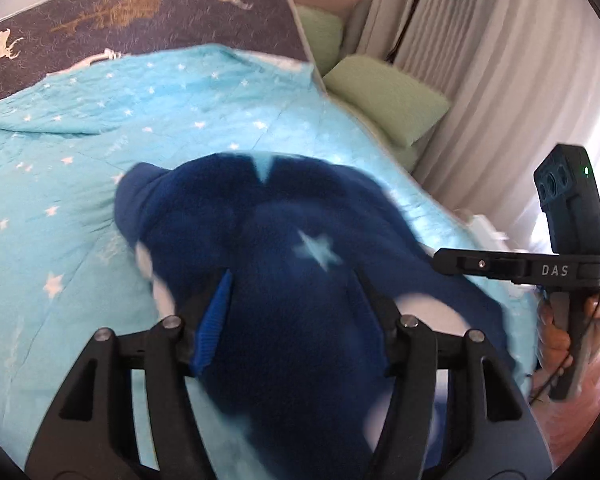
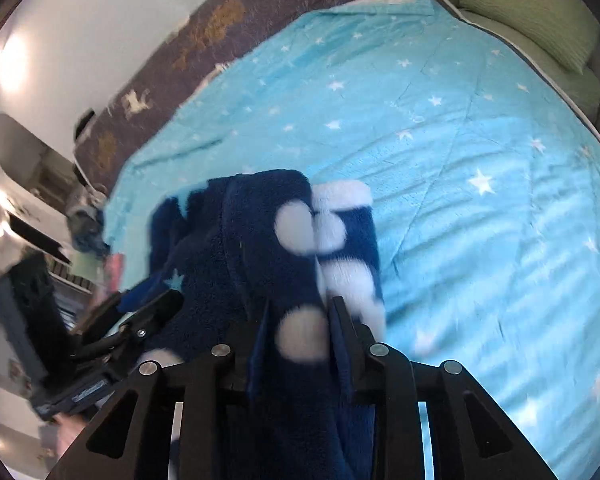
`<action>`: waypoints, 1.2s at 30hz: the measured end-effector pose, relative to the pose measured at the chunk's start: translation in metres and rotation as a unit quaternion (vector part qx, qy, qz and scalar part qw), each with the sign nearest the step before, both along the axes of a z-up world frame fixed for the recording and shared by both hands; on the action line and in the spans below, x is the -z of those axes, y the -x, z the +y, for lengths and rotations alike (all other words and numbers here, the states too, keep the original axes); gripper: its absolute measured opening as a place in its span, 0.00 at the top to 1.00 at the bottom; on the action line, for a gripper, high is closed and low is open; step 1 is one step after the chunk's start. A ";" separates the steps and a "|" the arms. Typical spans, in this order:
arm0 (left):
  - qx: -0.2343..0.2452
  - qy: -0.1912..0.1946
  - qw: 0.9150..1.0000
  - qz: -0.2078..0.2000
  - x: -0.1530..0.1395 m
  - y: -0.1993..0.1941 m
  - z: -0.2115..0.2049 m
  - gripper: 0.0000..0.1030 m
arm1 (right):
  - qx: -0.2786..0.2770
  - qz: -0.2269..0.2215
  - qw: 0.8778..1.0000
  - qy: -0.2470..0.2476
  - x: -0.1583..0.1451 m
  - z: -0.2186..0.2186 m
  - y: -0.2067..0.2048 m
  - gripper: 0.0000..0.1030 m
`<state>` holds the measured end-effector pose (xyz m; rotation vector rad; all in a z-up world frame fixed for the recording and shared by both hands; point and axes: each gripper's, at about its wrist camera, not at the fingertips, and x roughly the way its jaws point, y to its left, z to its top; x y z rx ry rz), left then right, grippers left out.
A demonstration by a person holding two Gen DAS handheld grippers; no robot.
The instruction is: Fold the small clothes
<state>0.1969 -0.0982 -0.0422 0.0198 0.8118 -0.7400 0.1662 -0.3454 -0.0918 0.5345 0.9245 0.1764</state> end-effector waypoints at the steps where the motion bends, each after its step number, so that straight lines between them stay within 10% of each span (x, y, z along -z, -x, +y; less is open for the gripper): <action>1: 0.010 0.011 1.000 -0.001 -0.004 0.012 0.005 0.41 | -0.009 -0.018 1.000 0.022 -0.012 0.004 0.016 0.72; 6: 0.048 0.000 0.999 0.001 -0.002 0.071 0.011 0.34 | -0.094 -0.035 0.993 0.055 -0.027 0.036 0.079 0.72; 10: 0.007 -0.071 0.997 0.032 0.059 0.078 -0.010 0.13 | -0.087 0.058 0.991 0.087 0.039 0.055 0.071 0.73; 17: -0.008 -0.019 0.998 0.063 0.048 0.076 0.010 0.11 | -0.074 0.047 0.995 0.049 0.027 0.046 0.084 0.71; 20: -0.017 -0.013 0.998 0.057 0.038 0.081 0.019 0.11 | -0.090 0.002 0.996 0.020 0.006 0.035 0.100 0.47; 22: -0.018 0.000 0.998 0.052 0.030 0.081 0.025 0.11 | -0.085 -0.053 0.995 0.018 -0.012 0.026 0.113 0.12; 25: -0.028 0.029 0.998 0.057 0.023 0.066 0.038 0.07 | -0.096 -0.095 0.991 0.026 -0.021 0.000 0.107 0.01; 36: -0.051 0.125 0.971 0.199 0.071 -0.008 0.053 0.01 | -0.127 -0.020 0.990 -0.063 0.036 -0.023 0.031 0.00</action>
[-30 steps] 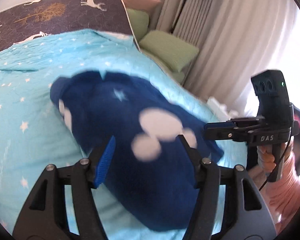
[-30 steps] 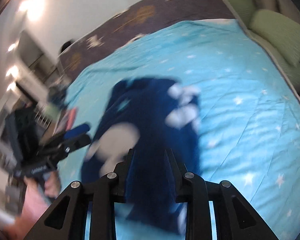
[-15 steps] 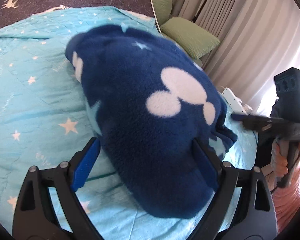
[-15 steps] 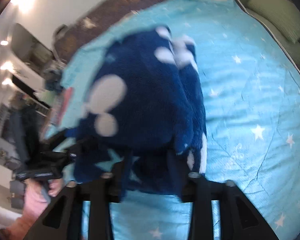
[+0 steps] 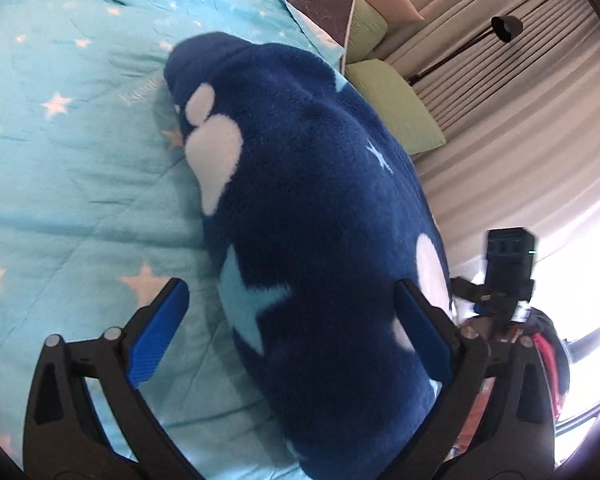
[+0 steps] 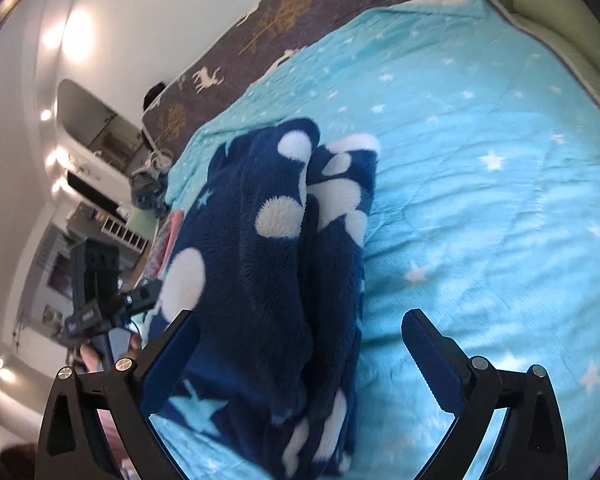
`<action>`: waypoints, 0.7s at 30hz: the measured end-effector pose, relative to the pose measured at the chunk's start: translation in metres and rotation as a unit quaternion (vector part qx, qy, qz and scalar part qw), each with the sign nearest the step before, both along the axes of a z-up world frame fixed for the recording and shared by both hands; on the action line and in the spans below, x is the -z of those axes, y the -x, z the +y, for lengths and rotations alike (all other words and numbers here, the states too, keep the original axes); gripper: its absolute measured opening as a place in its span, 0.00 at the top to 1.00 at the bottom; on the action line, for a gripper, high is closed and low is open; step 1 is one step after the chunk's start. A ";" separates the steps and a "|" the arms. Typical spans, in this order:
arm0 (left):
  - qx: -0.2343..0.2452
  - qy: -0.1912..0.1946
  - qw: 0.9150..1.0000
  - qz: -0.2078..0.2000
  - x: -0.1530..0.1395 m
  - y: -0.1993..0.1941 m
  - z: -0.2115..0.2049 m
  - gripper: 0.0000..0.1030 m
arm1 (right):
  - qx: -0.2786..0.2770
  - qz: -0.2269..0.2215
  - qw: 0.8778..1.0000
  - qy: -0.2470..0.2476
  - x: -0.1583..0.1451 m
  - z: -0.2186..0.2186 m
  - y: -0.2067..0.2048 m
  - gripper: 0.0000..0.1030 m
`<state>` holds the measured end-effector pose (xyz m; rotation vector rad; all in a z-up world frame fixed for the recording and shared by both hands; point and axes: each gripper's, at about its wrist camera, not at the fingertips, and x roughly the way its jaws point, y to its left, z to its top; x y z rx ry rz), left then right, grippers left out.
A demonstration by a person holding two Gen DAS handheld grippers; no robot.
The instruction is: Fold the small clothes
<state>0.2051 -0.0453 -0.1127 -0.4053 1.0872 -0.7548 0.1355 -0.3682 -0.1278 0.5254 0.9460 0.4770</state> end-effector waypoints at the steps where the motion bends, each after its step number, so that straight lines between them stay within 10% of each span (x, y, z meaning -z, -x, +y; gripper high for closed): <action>1: 0.005 0.006 1.000 0.002 0.003 -0.004 0.000 0.01 | -0.004 0.009 1.000 -0.003 0.006 0.000 -0.006 0.00; 9: 0.061 0.093 0.991 0.077 0.042 -0.035 -0.008 0.00 | -0.076 0.076 0.982 -0.158 0.057 -0.009 -0.045 0.00; 21: 0.076 0.061 0.995 -0.001 0.022 -0.005 -0.017 0.01 | -0.091 0.069 0.977 -0.181 0.053 0.017 -0.072 0.00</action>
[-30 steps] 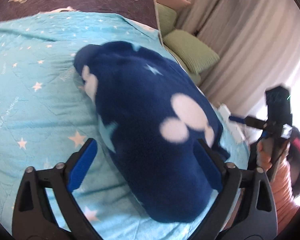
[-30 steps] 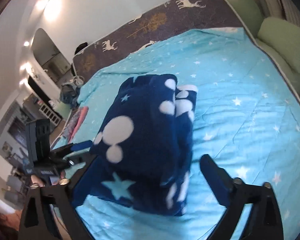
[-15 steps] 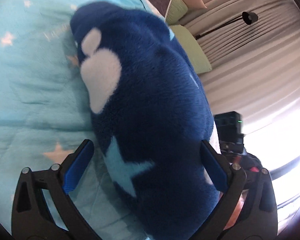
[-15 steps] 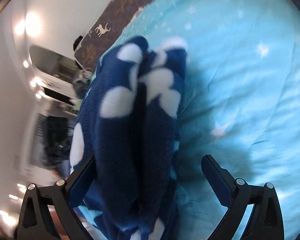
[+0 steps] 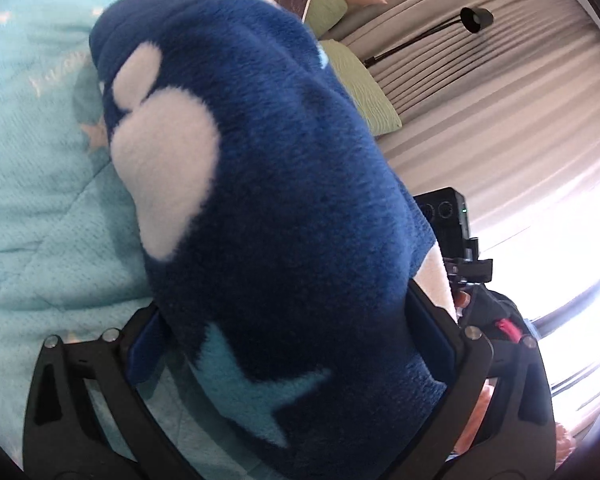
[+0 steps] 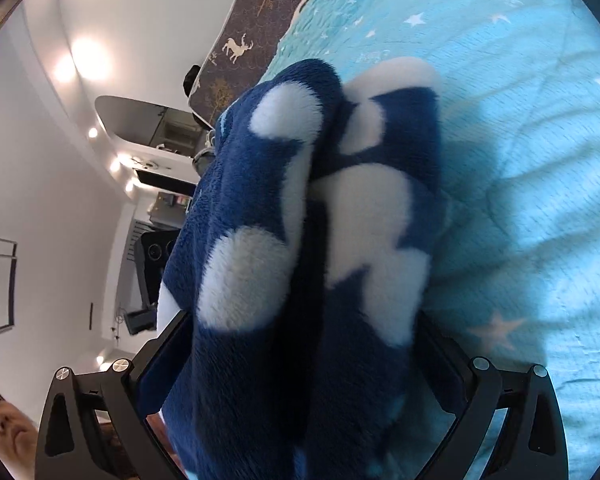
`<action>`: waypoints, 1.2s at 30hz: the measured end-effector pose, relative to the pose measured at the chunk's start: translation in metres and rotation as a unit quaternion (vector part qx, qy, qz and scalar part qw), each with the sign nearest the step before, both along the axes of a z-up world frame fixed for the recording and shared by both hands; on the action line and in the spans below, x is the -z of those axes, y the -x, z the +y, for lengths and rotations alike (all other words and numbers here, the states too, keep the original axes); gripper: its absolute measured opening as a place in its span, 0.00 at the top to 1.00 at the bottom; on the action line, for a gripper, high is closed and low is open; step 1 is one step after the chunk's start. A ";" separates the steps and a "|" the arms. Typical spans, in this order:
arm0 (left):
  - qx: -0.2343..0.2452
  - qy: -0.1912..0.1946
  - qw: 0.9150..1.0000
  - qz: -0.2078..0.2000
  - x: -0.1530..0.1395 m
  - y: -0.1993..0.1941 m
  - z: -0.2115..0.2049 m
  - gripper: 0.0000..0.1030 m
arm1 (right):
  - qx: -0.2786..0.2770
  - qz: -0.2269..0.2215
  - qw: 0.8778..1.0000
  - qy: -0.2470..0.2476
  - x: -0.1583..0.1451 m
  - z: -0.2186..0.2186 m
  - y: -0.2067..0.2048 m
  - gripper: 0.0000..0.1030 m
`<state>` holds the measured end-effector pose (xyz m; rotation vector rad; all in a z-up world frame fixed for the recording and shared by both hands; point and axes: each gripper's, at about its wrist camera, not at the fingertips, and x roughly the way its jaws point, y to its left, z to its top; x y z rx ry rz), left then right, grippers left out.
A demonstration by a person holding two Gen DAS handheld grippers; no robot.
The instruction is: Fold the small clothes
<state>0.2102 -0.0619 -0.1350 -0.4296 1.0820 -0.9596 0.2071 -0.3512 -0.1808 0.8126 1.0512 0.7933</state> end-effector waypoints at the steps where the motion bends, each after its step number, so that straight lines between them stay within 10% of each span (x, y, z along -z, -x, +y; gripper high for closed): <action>1: -0.003 -0.007 1.000 -0.017 -0.005 0.004 -0.004 0.03 | -0.001 -0.001 1.000 -0.003 -0.004 0.005 0.002 0.00; 11: -0.008 -0.033 0.982 -0.184 -0.120 0.023 -0.022 0.05 | 0.039 -0.156 0.986 0.052 -0.126 0.015 0.025 0.18; 20: -0.027 -0.034 0.964 -0.261 -0.202 -0.090 -0.067 0.05 | 0.081 -0.204 0.973 0.067 -0.219 -0.024 -0.077 0.18; 29: -0.062 -0.080 0.966 -0.238 -0.158 -0.226 -0.099 0.05 | 0.147 -0.170 0.974 0.041 -0.163 -0.068 -0.210 0.18; 36: -0.133 -0.199 0.945 -0.222 -0.059 -0.303 -0.133 0.05 | 0.230 -0.121 0.960 0.104 -0.087 -0.085 -0.302 0.17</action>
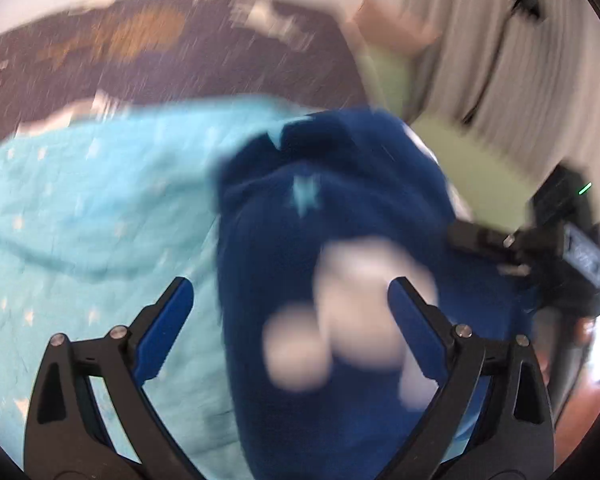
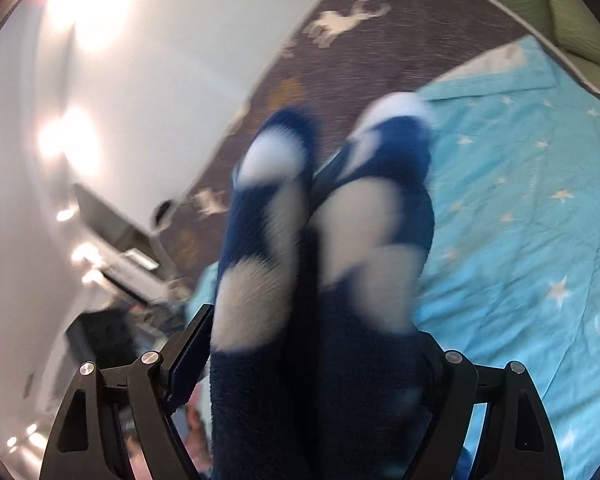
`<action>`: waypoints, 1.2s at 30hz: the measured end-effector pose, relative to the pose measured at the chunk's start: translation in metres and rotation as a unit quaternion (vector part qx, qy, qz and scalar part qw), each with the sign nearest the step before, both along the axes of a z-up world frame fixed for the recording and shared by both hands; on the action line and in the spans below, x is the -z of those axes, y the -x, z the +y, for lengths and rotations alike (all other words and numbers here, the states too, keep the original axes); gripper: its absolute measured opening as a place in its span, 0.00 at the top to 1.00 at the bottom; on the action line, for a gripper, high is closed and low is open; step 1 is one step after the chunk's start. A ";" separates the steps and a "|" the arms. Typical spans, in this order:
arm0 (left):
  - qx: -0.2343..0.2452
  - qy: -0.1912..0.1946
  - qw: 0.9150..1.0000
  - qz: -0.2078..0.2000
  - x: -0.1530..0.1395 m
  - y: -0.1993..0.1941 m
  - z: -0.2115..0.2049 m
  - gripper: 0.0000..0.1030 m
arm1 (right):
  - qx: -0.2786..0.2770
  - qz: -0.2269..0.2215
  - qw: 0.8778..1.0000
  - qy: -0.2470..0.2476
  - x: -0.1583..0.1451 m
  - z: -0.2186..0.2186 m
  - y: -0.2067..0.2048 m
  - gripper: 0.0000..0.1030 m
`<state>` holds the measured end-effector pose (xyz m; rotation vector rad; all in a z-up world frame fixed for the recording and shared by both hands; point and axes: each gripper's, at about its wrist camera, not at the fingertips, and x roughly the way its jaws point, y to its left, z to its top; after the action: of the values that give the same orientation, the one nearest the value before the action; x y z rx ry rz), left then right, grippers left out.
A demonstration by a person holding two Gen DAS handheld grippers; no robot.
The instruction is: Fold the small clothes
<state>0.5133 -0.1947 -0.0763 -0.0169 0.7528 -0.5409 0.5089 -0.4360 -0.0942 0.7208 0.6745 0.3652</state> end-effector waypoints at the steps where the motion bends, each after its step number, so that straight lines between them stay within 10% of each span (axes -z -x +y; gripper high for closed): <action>1: -0.005 0.013 1.000 0.008 0.011 -0.003 0.005 0.03 | 0.007 0.019 0.999 0.026 0.012 0.002 -0.011 0.17; 4: 0.013 0.099 0.993 0.065 0.029 -0.005 0.017 0.03 | -0.002 0.038 0.999 -0.011 0.059 -0.005 -0.017 0.12; 8: 0.021 0.032 0.999 0.000 0.012 0.021 -0.008 0.03 | 0.003 0.031 0.998 -0.050 0.066 -0.022 -0.001 0.12; 16: -0.013 -0.052 0.996 -0.075 -0.026 0.050 -0.015 0.05 | 0.073 0.034 0.988 0.133 -0.011 -0.014 0.064 0.12; 24: -0.003 -0.027 0.992 -0.127 -0.090 0.184 0.032 0.02 | 0.155 -0.022 0.937 0.312 -0.086 0.061 0.218 0.12; 36: -0.044 -0.033 0.977 -0.208 -0.147 0.375 0.094 0.02 | 0.212 -0.109 0.899 0.368 -0.152 0.163 0.420 0.06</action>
<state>0.1381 -0.1008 0.0707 0.1224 0.3585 -0.4163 0.0888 -0.2734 0.0582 0.0811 0.3756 -0.2171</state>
